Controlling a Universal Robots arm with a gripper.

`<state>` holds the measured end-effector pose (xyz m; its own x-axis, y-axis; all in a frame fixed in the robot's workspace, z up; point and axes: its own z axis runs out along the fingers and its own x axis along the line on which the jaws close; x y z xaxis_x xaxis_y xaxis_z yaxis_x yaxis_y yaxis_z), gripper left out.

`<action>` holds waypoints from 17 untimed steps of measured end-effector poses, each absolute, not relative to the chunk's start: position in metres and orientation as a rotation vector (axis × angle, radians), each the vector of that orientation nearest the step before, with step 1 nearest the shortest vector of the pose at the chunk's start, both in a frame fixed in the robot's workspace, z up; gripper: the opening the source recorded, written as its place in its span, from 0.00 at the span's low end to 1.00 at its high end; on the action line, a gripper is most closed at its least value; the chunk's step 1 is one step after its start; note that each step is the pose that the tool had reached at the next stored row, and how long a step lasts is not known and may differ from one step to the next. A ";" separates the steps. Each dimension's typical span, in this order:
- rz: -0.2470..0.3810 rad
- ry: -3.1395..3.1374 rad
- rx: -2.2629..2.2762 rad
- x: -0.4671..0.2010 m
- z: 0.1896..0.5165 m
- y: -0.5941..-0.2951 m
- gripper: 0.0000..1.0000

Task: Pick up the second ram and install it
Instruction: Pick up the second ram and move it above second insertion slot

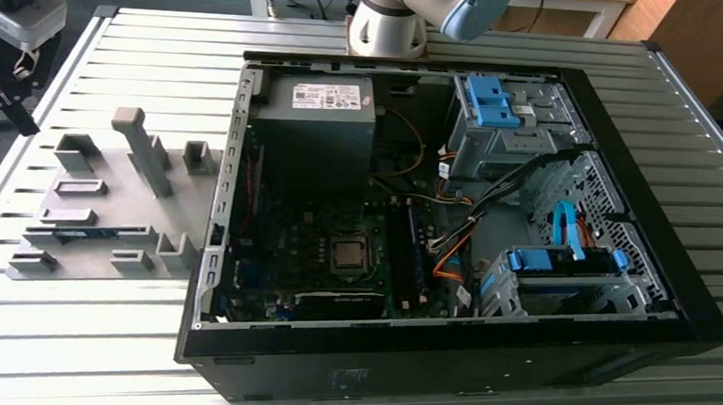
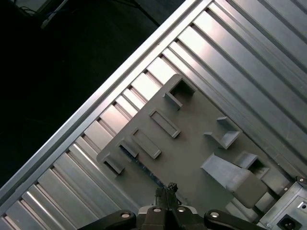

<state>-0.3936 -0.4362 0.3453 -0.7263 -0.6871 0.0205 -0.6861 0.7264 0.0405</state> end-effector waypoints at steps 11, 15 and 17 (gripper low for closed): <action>-0.044 -2.816 1.311 -0.394 0.345 -0.436 0.11; -0.042 -2.765 1.412 -0.394 0.345 -0.436 0.11; -0.041 -2.739 1.462 -0.394 0.345 -0.436 0.11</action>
<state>-0.3938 -0.4362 0.3450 -0.5562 -0.8308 0.0204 -0.8298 0.5566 0.0405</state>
